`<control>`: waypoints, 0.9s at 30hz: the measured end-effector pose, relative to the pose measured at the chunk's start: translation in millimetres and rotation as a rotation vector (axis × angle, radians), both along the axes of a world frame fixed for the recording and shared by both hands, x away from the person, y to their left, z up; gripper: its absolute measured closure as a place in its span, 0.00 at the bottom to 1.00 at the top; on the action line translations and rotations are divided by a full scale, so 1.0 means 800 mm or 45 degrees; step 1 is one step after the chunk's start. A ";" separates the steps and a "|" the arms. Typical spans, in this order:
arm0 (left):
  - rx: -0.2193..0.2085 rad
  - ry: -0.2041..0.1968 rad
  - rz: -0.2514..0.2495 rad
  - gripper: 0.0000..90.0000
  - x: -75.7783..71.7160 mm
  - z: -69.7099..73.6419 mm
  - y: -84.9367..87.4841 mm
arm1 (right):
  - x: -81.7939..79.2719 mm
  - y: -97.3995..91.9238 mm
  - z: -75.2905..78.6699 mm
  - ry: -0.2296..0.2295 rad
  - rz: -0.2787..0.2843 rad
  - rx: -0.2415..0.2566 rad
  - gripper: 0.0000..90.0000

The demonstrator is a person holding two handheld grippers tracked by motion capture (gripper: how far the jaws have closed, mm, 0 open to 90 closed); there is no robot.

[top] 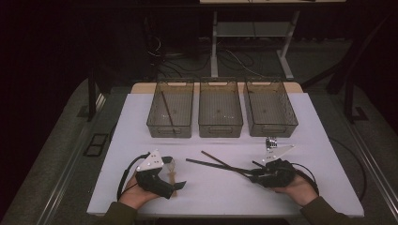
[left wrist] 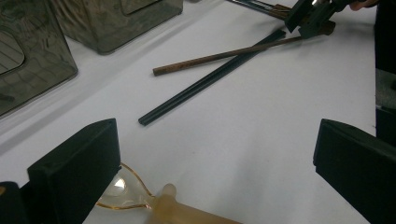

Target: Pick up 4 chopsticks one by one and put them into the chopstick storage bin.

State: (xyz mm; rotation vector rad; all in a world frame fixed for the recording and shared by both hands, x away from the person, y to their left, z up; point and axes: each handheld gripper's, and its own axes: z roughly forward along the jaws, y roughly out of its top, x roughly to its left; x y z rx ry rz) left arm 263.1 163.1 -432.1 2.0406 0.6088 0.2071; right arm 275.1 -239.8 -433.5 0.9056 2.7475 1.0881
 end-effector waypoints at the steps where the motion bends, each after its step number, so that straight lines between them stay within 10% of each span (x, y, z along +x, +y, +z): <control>1: 0.001 -0.002 -0.001 0.00 0.000 0.000 0.000 | 0.000 0.001 0.000 0.003 0.005 -0.002 0.79; 27: -0.004 0.000 -0.004 0.00 -0.001 0.000 -0.001 | -0.003 0.014 -0.011 -0.040 0.032 -0.091 0.93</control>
